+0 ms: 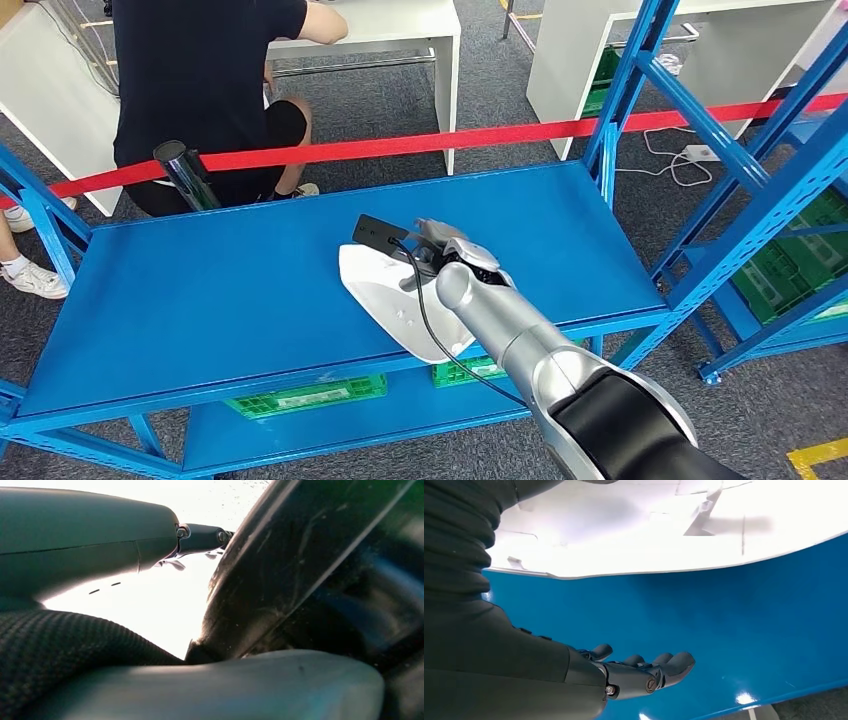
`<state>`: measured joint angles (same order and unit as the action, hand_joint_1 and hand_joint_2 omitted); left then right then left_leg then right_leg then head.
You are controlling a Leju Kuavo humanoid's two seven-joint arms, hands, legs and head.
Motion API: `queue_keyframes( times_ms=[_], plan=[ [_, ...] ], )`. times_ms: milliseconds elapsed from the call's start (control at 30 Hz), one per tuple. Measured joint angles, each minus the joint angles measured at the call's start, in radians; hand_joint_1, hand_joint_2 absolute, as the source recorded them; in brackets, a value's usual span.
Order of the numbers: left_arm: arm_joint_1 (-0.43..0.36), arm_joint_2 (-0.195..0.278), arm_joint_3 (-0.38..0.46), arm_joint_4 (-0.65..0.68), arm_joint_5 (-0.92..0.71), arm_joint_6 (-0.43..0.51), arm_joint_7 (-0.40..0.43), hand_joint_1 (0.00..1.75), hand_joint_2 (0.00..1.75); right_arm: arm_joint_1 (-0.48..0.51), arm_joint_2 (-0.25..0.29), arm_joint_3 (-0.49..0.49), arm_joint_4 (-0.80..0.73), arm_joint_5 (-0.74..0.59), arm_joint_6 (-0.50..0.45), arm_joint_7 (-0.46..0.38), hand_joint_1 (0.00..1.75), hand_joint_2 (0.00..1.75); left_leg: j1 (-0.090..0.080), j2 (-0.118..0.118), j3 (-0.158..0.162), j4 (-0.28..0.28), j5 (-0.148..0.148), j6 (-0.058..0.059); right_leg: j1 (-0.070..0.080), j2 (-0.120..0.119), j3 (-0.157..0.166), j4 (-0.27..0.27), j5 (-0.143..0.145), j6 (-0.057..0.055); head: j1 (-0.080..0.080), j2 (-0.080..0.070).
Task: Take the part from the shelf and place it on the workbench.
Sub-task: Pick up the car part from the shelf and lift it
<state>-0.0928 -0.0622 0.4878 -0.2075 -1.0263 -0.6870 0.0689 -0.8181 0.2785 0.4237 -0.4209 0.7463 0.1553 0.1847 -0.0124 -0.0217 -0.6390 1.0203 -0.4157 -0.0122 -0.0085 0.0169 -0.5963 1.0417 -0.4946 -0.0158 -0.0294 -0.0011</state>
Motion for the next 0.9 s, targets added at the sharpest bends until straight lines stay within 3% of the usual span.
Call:
queue_keyframes(
  times_ms=[667,700,800,833,900],
  plan=[
    [-0.001,-0.001,0.006,0.000,-0.012,0.000,0.004,0.00,0.00,0.038,-0.007,0.000,0.040,-0.030,0.003,0.013,0.00,1.75,0.000,0.000,0.000,0.000,0.000,0.000,0.000,0.000,0.000,0.000,0.000,0.000,0.000,0.000],
    [-0.001,-0.002,0.006,0.000,-0.013,0.000,0.005,0.00,0.00,0.040,-0.008,0.000,0.042,-0.033,0.003,0.013,0.16,1.75,0.000,0.000,0.000,0.000,0.000,0.000,0.000,0.000,0.000,0.000,0.000,0.000,0.000,0.000],
    [-0.002,-0.002,0.006,0.000,-0.015,0.000,0.008,0.00,0.00,0.043,-0.010,0.000,0.043,-0.036,0.002,0.013,1.47,1.75,0.000,0.000,0.001,0.000,0.000,0.000,0.000,0.000,0.000,0.000,0.000,0.000,0.000,0.000],
    [-0.002,-0.002,0.006,0.000,-0.015,0.000,0.008,0.00,0.00,0.044,-0.011,0.000,0.043,-0.037,0.001,0.014,1.75,1.75,0.000,0.000,0.001,0.000,0.000,0.000,0.000,0.000,0.001,0.000,0.000,0.000,0.000,0.000],
    [-0.002,-0.002,0.007,0.000,-0.016,0.000,0.009,0.00,0.00,0.044,-0.011,0.000,0.043,-0.038,-0.002,0.015,1.75,1.75,0.000,0.000,0.002,0.000,-0.001,0.000,0.000,0.000,0.001,0.000,0.000,0.000,0.000,0.000]
  ],
)
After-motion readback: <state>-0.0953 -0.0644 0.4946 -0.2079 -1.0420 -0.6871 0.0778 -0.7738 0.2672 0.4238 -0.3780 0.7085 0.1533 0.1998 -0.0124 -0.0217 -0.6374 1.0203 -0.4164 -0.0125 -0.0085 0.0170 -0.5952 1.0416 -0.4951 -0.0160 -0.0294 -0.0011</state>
